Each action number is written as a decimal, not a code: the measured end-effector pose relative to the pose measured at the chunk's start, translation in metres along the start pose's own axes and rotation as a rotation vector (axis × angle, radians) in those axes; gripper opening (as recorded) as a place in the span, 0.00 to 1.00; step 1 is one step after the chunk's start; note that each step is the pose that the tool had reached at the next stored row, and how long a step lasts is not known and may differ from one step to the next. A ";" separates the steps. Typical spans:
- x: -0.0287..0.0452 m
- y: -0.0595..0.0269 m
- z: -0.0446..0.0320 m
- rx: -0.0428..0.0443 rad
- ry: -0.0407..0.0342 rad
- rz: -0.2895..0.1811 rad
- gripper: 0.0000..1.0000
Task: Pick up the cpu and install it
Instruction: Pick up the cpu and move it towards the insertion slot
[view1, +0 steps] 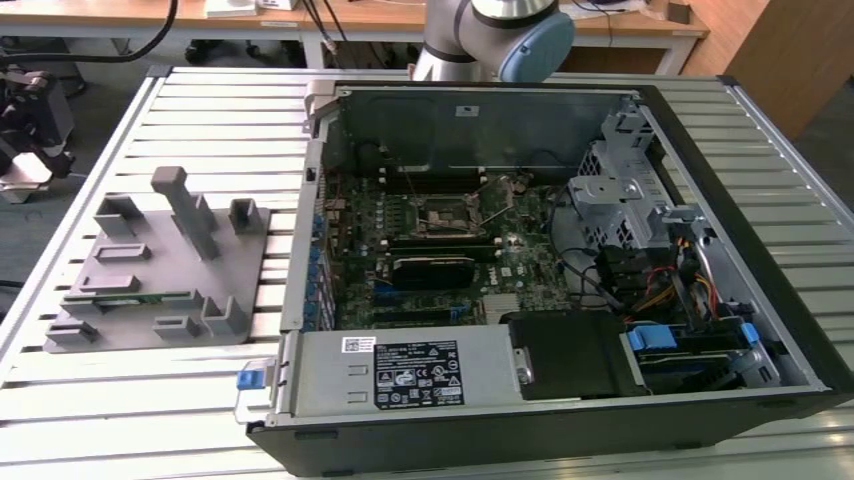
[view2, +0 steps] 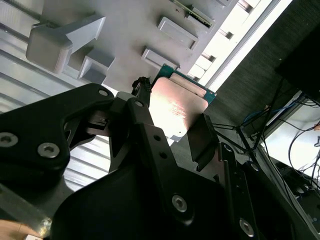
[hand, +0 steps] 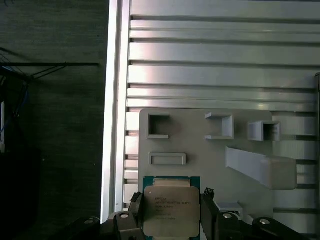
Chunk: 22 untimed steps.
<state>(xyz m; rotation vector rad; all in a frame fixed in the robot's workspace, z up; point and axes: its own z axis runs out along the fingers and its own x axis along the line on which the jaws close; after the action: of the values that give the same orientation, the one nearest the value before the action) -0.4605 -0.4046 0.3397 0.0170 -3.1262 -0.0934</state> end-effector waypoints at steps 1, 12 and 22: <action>0.0000 0.0001 -0.0012 -0.0001 -0.0001 0.000 0.54; 0.0002 0.0007 -0.0100 0.0000 -0.0001 0.000 0.54; 0.0003 0.0018 -0.0216 0.0000 0.0000 0.000 0.54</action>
<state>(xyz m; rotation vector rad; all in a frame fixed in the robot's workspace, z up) -0.4605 -0.4041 0.3614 0.0170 -3.1262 -0.0935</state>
